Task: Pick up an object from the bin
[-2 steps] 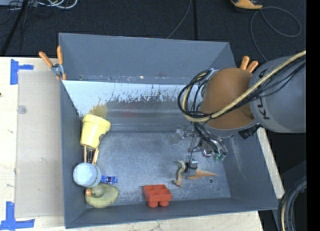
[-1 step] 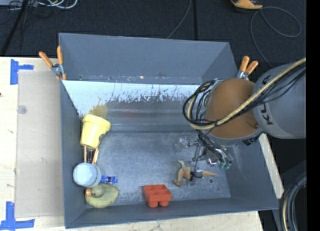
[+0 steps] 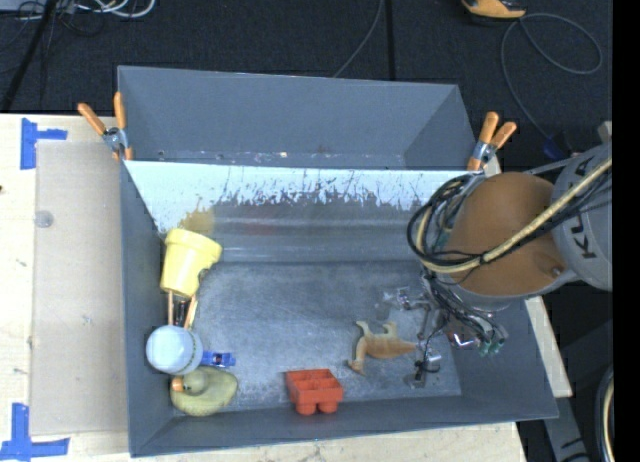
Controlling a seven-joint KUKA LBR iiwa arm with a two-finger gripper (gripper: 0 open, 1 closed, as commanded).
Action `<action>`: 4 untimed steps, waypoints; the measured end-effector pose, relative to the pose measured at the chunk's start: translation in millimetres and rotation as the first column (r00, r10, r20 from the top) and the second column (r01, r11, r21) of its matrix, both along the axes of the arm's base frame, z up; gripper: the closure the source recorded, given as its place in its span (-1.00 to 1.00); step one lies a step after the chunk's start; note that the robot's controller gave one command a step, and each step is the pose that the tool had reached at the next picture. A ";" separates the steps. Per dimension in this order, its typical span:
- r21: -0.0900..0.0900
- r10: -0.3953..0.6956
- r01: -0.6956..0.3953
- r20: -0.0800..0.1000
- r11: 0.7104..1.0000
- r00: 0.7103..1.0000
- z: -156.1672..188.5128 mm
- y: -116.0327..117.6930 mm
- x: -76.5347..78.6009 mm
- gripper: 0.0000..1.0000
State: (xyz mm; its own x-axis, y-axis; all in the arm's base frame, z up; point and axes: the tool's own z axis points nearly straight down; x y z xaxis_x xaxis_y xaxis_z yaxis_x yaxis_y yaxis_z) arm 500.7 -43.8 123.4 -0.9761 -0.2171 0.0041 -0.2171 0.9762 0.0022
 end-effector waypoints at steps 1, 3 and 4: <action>-0.001 -0.067 0.067 -0.005 0.998 0.998 -40.7 -9.7 3.5 -1.00; 0.001 -0.032 0.032 -0.002 0.999 0.999 -54.3 -6.7 -19.9 1.00; 0.001 -0.032 0.032 -0.005 0.999 0.999 -51.2 -6.6 -20.7 1.00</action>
Offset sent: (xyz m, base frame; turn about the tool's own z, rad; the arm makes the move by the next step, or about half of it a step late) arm -0.0195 -0.0073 -0.0534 0.0297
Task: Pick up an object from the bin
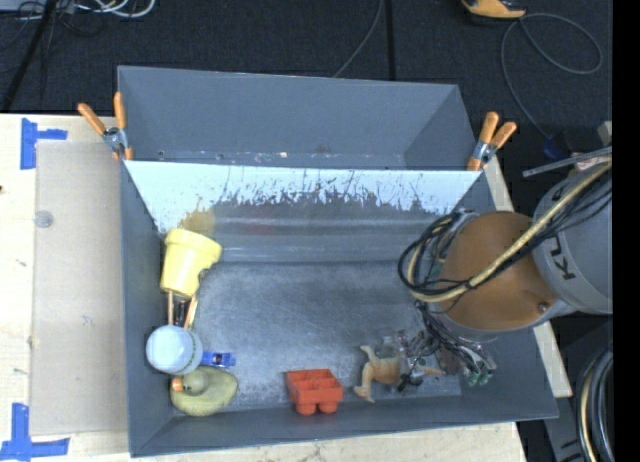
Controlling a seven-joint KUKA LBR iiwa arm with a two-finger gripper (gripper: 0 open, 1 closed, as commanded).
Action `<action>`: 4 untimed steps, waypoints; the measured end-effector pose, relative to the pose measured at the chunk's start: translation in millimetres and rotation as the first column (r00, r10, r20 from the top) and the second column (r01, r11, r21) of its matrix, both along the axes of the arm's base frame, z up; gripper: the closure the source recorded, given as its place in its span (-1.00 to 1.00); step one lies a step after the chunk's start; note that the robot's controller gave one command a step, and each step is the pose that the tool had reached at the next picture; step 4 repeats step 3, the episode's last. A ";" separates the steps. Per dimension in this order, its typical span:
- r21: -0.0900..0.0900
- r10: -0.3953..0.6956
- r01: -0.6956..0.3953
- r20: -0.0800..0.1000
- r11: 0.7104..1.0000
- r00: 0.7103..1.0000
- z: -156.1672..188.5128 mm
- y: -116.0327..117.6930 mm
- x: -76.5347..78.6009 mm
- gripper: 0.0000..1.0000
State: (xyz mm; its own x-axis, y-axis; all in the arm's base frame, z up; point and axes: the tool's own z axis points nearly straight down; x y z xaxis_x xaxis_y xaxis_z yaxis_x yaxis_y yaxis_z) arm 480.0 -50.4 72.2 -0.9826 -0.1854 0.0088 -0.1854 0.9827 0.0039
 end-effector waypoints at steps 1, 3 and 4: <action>0.000 0.000 0.000 0.001 1.000 1.000 7.4 0.3 0.1 1.00; 0.001 -0.001 0.001 -0.006 1.000 1.000 37.6 1.0 -1.6 1.00; 0.001 -0.001 0.001 -0.006 1.000 1.000 37.6 1.0 -1.6 1.00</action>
Offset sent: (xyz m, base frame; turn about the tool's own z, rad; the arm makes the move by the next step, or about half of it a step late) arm 0.0000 0.0001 0.1257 0.0000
